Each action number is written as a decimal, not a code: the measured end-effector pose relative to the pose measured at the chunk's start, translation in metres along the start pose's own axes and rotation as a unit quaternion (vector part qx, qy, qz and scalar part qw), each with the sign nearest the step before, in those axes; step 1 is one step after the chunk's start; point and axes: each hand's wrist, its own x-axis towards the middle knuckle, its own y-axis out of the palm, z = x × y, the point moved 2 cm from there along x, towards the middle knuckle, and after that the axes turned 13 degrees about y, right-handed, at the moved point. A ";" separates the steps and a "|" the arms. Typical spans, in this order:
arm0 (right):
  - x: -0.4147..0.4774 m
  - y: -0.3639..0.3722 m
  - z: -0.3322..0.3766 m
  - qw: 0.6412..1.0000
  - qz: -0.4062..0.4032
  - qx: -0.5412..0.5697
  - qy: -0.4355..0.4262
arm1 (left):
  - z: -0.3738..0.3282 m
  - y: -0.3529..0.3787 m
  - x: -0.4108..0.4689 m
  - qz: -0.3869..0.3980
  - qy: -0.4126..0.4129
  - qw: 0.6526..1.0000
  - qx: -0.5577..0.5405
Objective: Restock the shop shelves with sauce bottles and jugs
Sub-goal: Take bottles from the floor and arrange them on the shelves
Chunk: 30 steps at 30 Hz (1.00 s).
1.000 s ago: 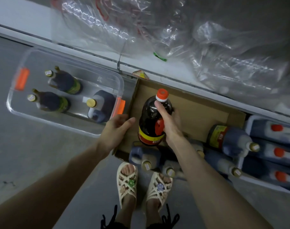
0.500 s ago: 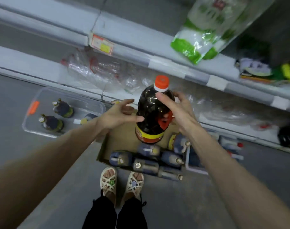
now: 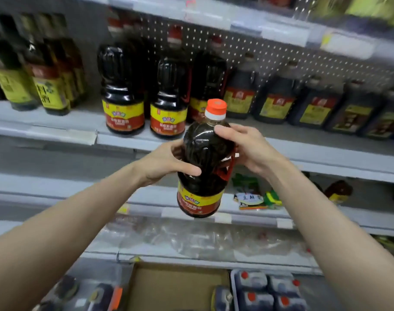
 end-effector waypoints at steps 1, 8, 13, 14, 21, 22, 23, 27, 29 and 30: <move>-0.003 -0.008 0.014 1.000 -0.002 0.000 -0.013 | -0.015 0.002 0.008 -0.009 0.009 1.000 0.005; 0.016 -0.042 0.071 0.994 -0.026 0.059 -0.089 | -0.061 0.003 0.062 -0.097 0.021 0.995 0.018; 0.056 -0.063 0.077 0.991 -0.042 0.084 -0.094 | -0.054 -0.004 0.105 -0.143 0.036 0.989 0.010; 0.064 -0.066 0.078 0.991 -0.043 0.089 -0.091 | -0.051 -0.006 0.113 -0.150 0.039 0.988 0.004; 0.111 -0.078 0.088 0.991 -0.041 0.100 -0.080 | -0.030 -0.018 0.152 -0.183 0.036 0.982 -0.012; 0.116 -0.080 0.089 0.991 -0.041 0.103 -0.078 | -0.028 -0.020 0.157 -0.185 0.036 0.982 -0.012; 0.121 -0.081 0.090 0.990 -0.038 0.107 -0.079 | -0.027 -0.022 0.160 -0.186 0.037 0.982 -0.012; 0.138 -0.082 0.089 0.988 -0.034 0.121 -0.084 | -0.024 -0.024 0.170 -0.198 0.036 0.979 -0.007; 0.145 -0.083 0.086 0.987 -0.038 0.131 -0.083 | -0.022 -0.025 0.173 -0.204 0.036 0.978 0.001; 0.148 -0.083 0.086 0.987 -0.037 0.133 -0.082 | -0.021 -0.027 0.175 -0.208 0.037 0.977 0.002</move>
